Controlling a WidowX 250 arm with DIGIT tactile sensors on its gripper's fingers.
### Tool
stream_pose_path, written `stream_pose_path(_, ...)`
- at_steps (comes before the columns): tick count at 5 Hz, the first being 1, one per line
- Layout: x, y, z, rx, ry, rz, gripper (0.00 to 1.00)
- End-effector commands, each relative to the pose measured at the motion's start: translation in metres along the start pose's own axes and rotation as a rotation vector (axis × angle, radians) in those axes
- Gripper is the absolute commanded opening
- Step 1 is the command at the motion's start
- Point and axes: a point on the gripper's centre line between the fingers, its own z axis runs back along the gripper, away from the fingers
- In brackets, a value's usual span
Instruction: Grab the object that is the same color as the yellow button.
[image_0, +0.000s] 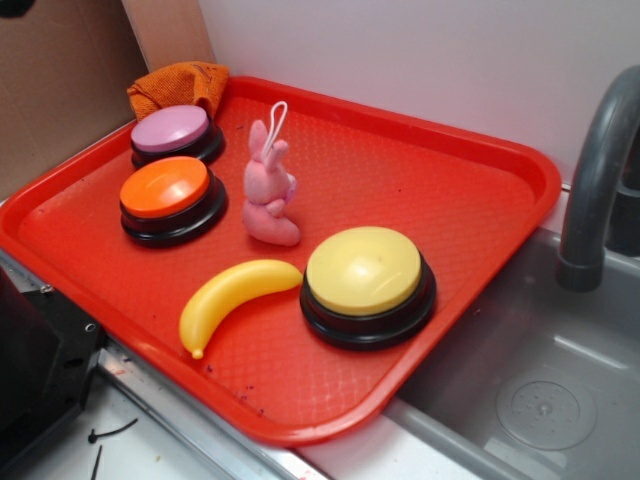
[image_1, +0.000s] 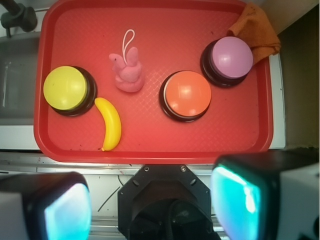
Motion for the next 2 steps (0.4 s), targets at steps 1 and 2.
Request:
stream_pose_path(1, -0.001, -0.028, -0.044, -0.017, -0.143, 0.108, 1.00)
stream_pose_path(2, 0.002, -0.044, -0.075, -0.023, -0.164, 0.164, 1.00)
